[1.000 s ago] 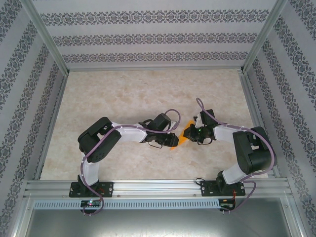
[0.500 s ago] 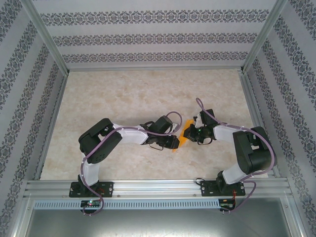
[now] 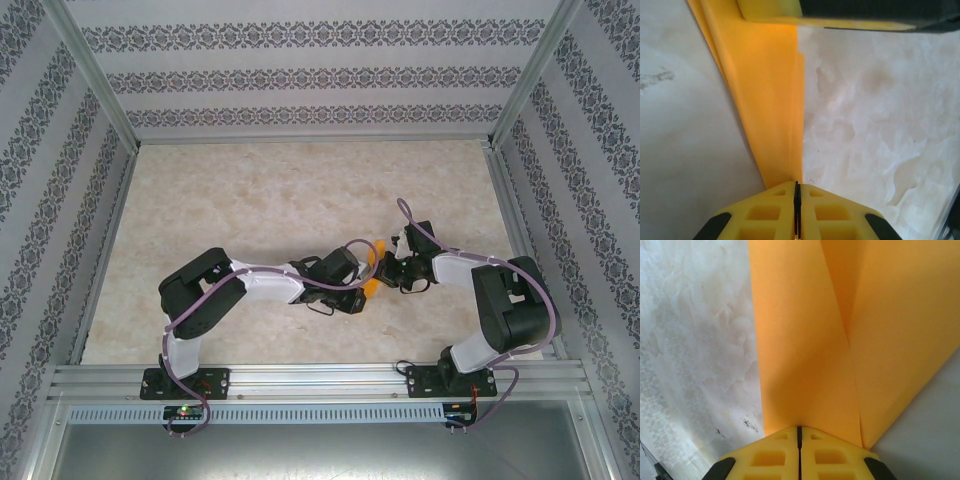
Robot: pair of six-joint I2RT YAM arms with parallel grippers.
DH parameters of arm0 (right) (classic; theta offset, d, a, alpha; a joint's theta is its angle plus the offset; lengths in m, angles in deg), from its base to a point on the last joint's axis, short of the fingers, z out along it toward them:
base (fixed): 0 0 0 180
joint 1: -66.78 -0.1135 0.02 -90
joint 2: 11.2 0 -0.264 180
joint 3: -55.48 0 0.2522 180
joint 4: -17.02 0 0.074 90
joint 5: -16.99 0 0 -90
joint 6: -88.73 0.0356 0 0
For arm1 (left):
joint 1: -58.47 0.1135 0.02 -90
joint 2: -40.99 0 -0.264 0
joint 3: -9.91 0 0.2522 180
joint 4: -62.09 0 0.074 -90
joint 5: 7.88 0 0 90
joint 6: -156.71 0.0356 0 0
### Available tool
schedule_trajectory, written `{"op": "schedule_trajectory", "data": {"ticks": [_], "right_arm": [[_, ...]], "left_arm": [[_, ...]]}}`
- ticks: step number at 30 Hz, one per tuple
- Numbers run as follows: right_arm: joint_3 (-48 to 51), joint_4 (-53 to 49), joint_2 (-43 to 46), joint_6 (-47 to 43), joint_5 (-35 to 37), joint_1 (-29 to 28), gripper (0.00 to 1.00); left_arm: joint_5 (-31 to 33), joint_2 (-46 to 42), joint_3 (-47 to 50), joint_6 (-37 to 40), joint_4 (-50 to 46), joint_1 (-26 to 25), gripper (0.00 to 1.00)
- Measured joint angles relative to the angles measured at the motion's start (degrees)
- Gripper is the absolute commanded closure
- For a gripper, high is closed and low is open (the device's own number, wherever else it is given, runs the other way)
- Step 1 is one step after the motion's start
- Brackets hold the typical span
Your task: Fold a paper plane with a square sheet of paper (pick it up from the middle)
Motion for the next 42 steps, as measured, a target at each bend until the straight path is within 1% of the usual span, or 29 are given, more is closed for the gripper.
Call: {"op": "schedule_trajectory", "data": {"ticks": [9, 12, 15, 17, 22, 26, 31, 35, 42], "right_arm": [[0.00, -0.04, 0.00, 0.76, -0.02, 0.00, 0.93], [0.00, -0.04, 0.00, 0.76, -0.02, 0.00, 0.93], [0.00, 0.33, -0.02, 0.81, 0.04, 0.02, 0.93], [0.13, 0.81, -0.02, 1.01, 0.15, 0.00, 0.93], [0.39, 1.62, 0.02, 1.40, 0.15, 0.00, 0.93], [0.72, 1.90, 0.44, 1.95, 0.24, -0.02, 0.93], [1.25, 2.64, 0.74, 3.21, 0.20, -0.02, 0.93], [1.53, 3.28, 0.85, 4.48, 0.13, -0.02, 0.93], [2.21, 5.01, 0.85, 6.47, -0.31, 0.00, 0.93]], "left_arm": [[1.38, -0.61, 1.22, 0.37, 1.22, -1.01, 0.95], [-0.44, -1.92, 2.75, 0.37, 1.18, -1.16, 0.96], [-3.98, -3.54, 4.07, 0.35, -1.33, -2.32, 1.00], [-5.51, -4.94, 4.74, 0.13, -1.73, -2.64, 1.00], [-5.62, -7.91, 4.48, -0.79, 0.68, 0.00, 1.00], [-3.26, -8.22, 3.54, -1.27, 3.10, 2.71, 1.00], [-1.75, -5.14, 1.05, -1.84, 5.95, 4.68, 1.00], [-1.92, -1.49, 0.35, -2.03, 8.50, 4.70, 1.00], [-2.67, 3.41, -0.70, -2.01, 9.27, 4.74, 1.00]]}}
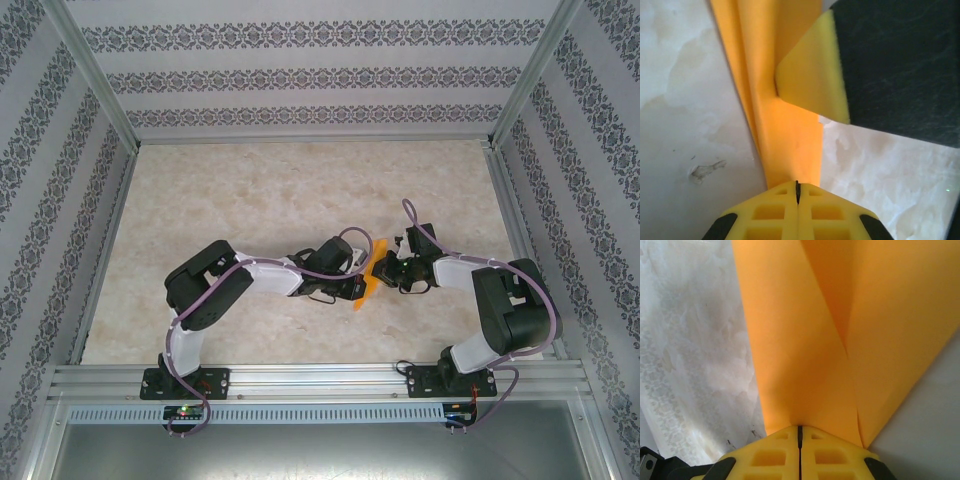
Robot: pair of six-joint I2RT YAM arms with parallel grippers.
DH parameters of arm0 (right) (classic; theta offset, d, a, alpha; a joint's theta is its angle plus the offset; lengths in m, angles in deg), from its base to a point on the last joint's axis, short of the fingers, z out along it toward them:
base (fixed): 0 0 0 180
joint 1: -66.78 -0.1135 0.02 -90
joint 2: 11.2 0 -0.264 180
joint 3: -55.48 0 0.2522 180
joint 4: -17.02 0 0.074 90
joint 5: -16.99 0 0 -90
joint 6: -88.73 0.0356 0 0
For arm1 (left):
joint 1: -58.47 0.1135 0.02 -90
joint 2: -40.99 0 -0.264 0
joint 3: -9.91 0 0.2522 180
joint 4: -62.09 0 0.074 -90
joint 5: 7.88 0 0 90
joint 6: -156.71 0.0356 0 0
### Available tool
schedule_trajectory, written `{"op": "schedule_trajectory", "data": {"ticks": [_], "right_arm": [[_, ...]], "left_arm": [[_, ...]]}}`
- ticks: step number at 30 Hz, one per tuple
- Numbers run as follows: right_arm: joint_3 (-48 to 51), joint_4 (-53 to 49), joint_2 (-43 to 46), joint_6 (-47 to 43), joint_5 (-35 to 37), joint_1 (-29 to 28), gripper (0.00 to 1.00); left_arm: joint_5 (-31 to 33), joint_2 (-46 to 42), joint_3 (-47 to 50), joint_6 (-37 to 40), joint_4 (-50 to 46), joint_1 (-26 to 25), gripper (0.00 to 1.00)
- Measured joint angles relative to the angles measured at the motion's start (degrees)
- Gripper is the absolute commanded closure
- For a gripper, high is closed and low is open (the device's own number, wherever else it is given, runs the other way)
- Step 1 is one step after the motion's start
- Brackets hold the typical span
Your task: Fold a paper plane with a square sheet of paper (pick it up from the middle)
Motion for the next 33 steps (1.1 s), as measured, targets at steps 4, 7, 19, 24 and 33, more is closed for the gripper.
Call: {"op": "schedule_trajectory", "data": {"ticks": [4, 7, 19, 24, 33], "right_arm": [[0.35, 1.16, 0.20, 1.97, -0.85, 0.02, 0.91], [0.35, 1.70, 1.81, 3.76, -1.86, 0.00, 0.90], [-0.46, 6.67, -1.07, 7.10, -4.31, -0.39, 0.90], [-2.71, 5.46, -3.54, 6.54, -3.80, -0.76, 0.90], [-8.76, 0.90, -9.60, 3.45, -2.67, -0.72, 0.90]], "left_arm": [[0.02, 0.46, -0.48, 0.46, -0.15, 0.00, 1.00], [0.44, 0.50, -0.57, 1.88, -0.48, -0.04, 1.00], [0.50, 0.50, 0.37, 5.62, 0.81, -0.04, 1.00], [0.39, 0.50, 0.37, 6.71, 0.76, -0.04, 1.00], [0.92, -0.37, 2.27, 8.09, 2.05, 0.02, 1.00]]}}
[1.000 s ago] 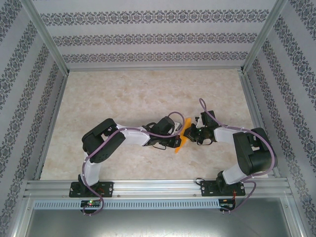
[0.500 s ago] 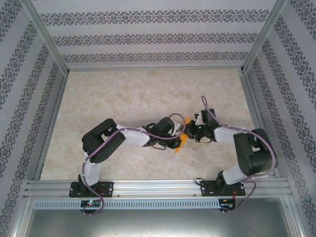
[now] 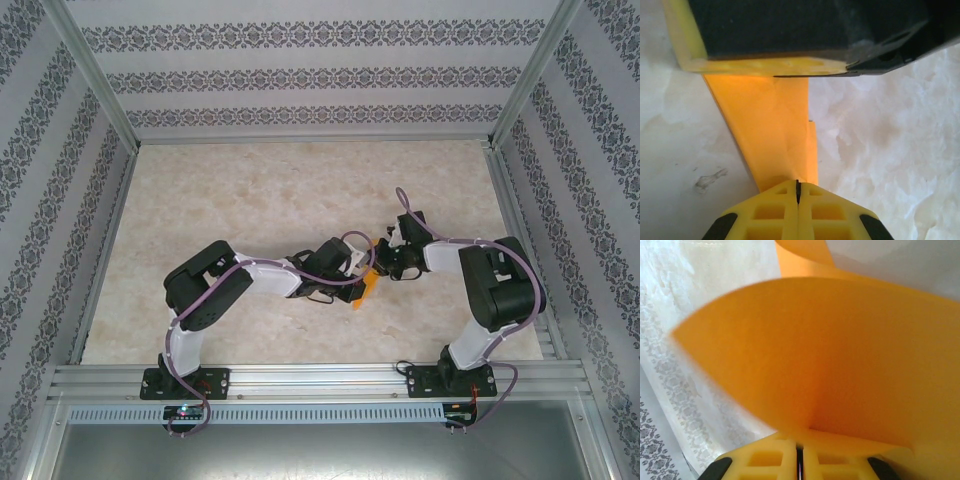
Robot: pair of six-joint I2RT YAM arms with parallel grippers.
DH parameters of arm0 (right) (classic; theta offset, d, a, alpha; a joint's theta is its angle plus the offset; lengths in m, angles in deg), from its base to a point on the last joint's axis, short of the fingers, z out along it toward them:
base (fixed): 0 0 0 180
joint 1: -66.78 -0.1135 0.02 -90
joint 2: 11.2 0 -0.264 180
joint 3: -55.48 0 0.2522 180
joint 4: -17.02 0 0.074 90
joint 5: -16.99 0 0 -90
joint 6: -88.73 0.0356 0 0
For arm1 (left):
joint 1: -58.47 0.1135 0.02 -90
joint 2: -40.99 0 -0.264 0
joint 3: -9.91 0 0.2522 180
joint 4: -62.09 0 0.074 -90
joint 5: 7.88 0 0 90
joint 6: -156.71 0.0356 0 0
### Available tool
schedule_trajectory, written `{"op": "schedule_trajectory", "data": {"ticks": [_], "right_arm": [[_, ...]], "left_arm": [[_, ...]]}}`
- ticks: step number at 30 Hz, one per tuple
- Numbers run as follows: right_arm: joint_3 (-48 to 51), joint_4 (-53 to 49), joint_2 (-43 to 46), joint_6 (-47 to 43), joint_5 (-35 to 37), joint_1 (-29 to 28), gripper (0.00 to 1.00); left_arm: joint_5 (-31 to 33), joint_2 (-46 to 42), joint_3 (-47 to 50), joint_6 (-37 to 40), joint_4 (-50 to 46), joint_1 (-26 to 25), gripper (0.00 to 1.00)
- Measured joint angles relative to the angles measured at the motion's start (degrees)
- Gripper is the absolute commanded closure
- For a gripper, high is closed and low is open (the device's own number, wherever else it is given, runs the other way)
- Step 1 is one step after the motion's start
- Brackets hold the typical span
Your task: Fold a paper plane with a square sheet of paper (pick it up from the middle)
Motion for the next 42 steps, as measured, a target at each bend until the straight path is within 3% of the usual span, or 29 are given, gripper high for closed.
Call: {"op": "schedule_trajectory", "data": {"ticks": [13, 22, 29, 35, 42], "right_arm": [[-9.42, -8.39, -6.93, -1.70, -5.33, 3.04, 0.91], [-17.11, -6.60, -11.21, -4.20, 2.19, 9.79, 0.90], [-20.48, -6.62, -11.85, -5.64, 4.13, 10.64, 0.87], [-19.32, -9.92, -6.71, -8.20, 3.85, 10.86, 0.76], [-11.21, -13.31, 5.66, -12.07, 1.46, 10.80, 0.59]], "left_arm": [[2.14, -0.96, 3.06, 1.36, 3.37, 0.39, 1.00], [0.39, -1.81, 3.41, 1.40, 2.21, 0.37, 1.00], [-1.75, -2.64, 3.28, 1.36, -0.55, 0.37, 1.00], [-2.84, -3.93, 2.29, 0.90, -5.75, 0.26, 0.85], [-2.19, -7.08, 0.09, -0.20, -13.18, 0.24, 0.58]]}}
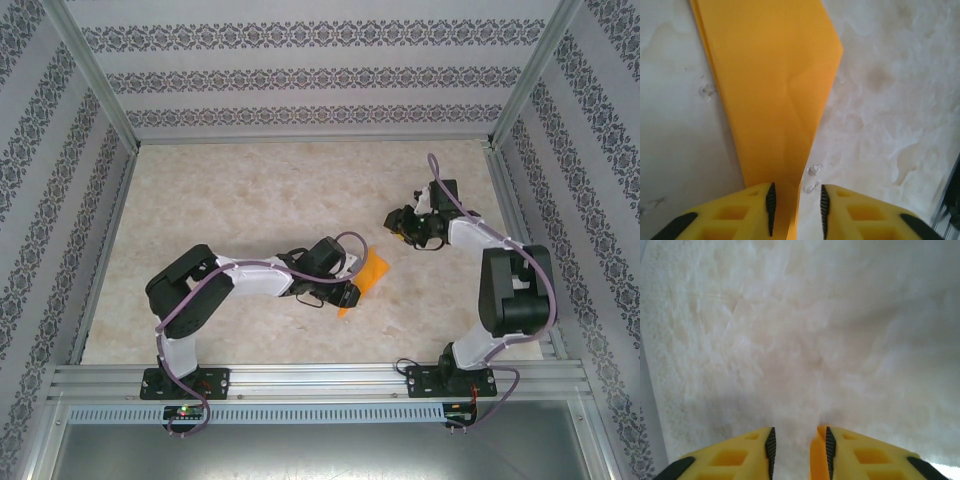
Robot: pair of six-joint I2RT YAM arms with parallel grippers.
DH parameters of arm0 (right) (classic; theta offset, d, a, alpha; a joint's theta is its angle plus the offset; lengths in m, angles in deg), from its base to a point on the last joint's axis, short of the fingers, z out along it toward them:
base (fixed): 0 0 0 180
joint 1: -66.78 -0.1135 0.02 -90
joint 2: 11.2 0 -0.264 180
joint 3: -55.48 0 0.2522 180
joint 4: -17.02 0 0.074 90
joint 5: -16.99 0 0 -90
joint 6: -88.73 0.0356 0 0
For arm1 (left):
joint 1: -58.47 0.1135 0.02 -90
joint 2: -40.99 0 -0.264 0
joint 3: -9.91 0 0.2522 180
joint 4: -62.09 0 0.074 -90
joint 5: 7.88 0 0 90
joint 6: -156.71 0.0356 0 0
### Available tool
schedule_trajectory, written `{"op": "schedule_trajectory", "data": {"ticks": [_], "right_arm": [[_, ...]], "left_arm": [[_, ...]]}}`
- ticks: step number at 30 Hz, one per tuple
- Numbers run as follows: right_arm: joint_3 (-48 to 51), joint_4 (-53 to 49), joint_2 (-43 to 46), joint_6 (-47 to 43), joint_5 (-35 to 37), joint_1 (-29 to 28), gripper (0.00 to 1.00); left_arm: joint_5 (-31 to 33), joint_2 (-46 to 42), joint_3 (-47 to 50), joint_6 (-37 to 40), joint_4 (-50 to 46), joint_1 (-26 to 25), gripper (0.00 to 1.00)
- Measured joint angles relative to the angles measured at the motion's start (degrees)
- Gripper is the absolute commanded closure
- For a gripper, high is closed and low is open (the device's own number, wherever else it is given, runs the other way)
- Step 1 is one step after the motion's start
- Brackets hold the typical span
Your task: Fold a paper plane with a square sheet of paper (pick it up from the middle)
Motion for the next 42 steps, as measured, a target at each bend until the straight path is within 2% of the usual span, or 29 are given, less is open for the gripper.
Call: {"op": "schedule_trajectory", "data": {"ticks": [5, 15, 20, 30, 35, 42], "right_arm": [[6.34, -2.62, 5.25, -1.14, -0.48, -1.03, 0.54], [15.47, -3.93, 14.45, 0.02, -1.33, -3.37, 0.51], [17.73, -3.76, 15.17, 1.03, -1.38, -4.70, 0.51], [20.46, -1.07, 15.15, 5.07, -1.53, -11.74, 0.50], [21.07, 2.25, 14.25, 8.13, -1.51, -15.19, 0.49], [21.07, 5.42, 12.39, 11.02, -1.14, -17.70, 0.47]], "left_arm": [[2.01, -2.80, -1.88, 0.28, -3.72, -0.02, 0.51], [4.17, 0.87, -8.61, 2.51, -10.86, -1.77, 0.50], [7.54, 3.08, -10.80, 2.73, -13.79, -1.79, 0.57], [9.62, 3.15, -10.14, 2.49, -15.04, -0.59, 0.88], [8.87, 2.99, -8.39, 2.32, -14.29, 0.98, 0.90], [4.39, 2.05, -4.63, 0.48, -9.84, 3.15, 0.91]]}}
